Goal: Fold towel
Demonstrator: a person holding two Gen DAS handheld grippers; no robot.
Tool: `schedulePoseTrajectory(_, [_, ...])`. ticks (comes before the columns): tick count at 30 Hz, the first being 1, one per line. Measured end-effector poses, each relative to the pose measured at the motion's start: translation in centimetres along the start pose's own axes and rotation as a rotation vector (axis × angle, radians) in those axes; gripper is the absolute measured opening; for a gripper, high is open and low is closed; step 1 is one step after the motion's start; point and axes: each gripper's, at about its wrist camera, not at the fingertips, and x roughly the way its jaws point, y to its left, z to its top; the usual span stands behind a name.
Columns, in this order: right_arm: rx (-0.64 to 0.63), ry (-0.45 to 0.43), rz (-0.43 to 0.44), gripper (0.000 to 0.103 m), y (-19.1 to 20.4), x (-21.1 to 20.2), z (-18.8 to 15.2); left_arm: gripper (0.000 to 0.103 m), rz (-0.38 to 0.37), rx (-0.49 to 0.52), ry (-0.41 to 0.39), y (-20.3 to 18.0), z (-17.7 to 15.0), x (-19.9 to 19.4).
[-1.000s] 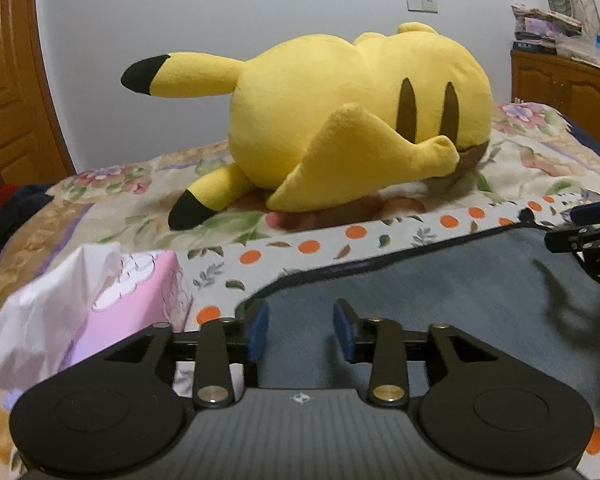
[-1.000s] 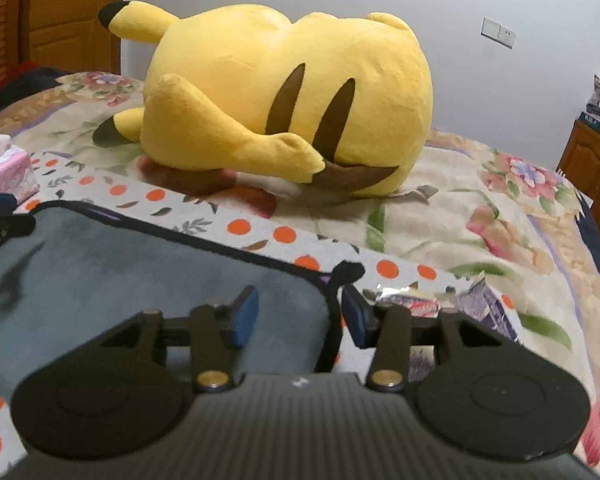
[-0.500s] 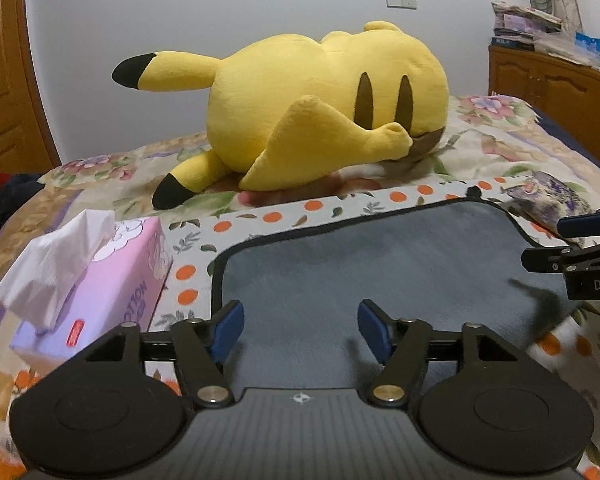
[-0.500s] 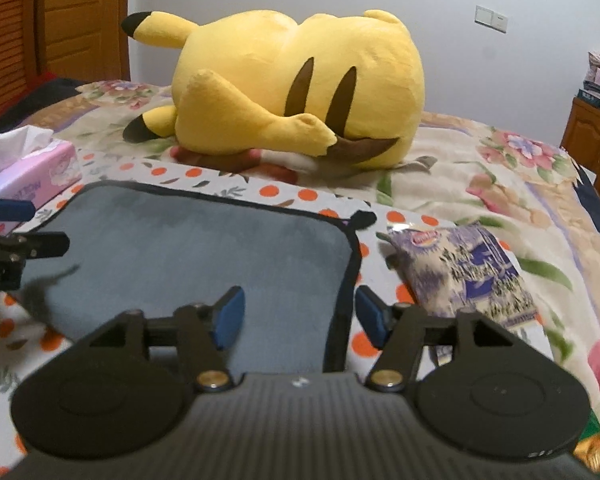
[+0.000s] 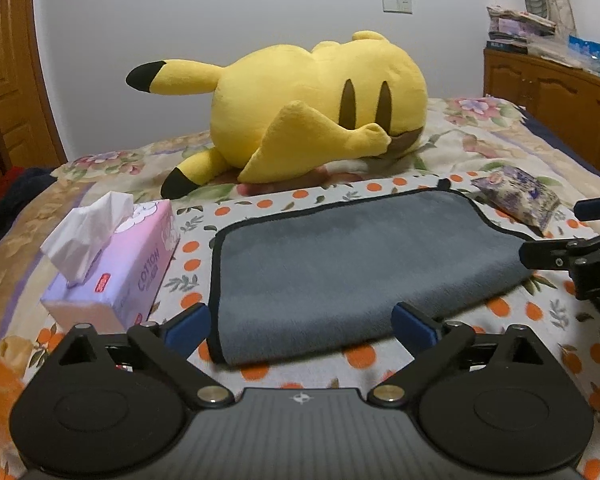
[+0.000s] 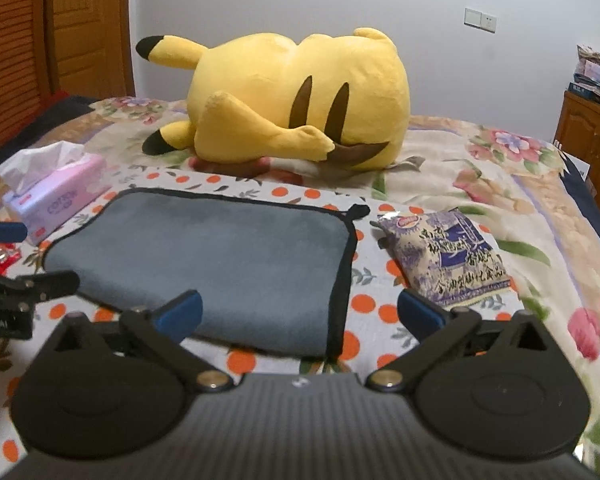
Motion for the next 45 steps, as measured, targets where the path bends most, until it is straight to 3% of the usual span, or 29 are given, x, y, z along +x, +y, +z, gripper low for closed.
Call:
schedulePoseTrajectory(14, [-0.037,-0.006,-0.019,0.103,1.1,-5.0,-0.4,0.103,-0.018,0.013,-0.01,-1.2,-0.6,-5.3])
schedulePoseTrajectory(30, [-0.005,-0.067,-0.018,0.103,1.2,-13.2,-0.2,0.103,0.055,0.007,-0.026,-0.8,-0.7,-13.1])
schedulePoseTrajectory(45, [0.017,-0.114,-0.024,0.103,1.2,-19.1,-0.9,0.103,0.052,-0.027,-0.03,-1.6,-1.2,-18.9])
